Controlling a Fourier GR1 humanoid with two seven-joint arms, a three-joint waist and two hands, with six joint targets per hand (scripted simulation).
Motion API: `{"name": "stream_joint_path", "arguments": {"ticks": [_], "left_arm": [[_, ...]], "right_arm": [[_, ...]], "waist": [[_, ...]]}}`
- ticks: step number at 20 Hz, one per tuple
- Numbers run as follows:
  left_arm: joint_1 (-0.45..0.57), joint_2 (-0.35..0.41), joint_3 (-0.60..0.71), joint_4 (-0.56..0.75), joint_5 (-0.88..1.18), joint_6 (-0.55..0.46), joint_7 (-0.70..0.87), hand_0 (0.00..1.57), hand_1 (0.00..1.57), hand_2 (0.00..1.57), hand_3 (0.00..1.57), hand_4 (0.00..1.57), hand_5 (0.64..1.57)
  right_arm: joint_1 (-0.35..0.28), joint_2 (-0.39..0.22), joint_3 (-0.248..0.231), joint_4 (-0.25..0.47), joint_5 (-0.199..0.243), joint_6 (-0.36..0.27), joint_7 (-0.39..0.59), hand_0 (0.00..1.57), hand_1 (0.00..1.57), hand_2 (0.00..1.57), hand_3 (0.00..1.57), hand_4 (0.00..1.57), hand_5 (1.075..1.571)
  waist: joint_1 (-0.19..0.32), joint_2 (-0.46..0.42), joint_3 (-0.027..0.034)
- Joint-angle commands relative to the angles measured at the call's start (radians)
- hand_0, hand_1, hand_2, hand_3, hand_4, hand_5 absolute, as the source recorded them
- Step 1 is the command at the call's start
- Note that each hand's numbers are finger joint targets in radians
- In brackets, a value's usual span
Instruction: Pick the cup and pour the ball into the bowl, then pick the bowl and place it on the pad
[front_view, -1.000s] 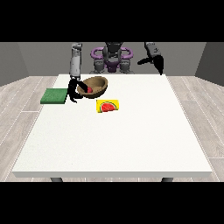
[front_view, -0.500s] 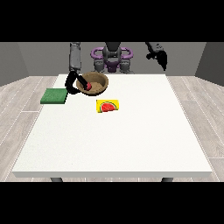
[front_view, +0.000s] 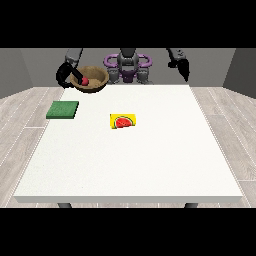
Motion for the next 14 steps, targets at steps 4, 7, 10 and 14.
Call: {"name": "stream_joint_path", "arguments": {"ticks": [4,7,10,14], "left_arm": [[-0.032,0.016,0.029,-0.008,0.024,-0.023,-0.059,0.00,0.00,0.00,0.00,1.05,1.435],[-0.085,0.064,0.055,-0.023,0.064,-0.090,-0.058,0.00,0.00,0.00,0.00,1.22,1.481],[-0.091,0.182,0.148,-0.065,0.162,-0.188,-0.006,0.00,0.00,0.00,0.00,1.31,1.525],[-0.116,0.328,0.275,-0.028,0.241,-0.263,-0.035,0.00,0.00,0.00,0.00,1.30,1.571]], "right_arm": [[-0.010,-0.141,-0.079,-0.041,-0.031,0.088,-0.019,1.57,1.57,1.57,0.22,0.88,1.570],[-0.050,-0.183,-0.115,-0.006,-0.046,0.106,-0.055,1.57,1.57,1.57,0.22,0.88,1.570],[0.024,-0.248,-0.176,0.038,-0.082,0.138,-0.180,1.57,1.57,1.57,0.00,0.91,1.571],[0.029,-0.258,-0.237,0.065,-0.124,0.123,-0.242,1.57,1.57,1.57,0.00,0.86,1.570]], "waist": [[0.016,0.112,0.0017],[0.049,0.173,0.0018],[0.083,0.177,0.0024],[0.120,0.261,0.0026]]}}
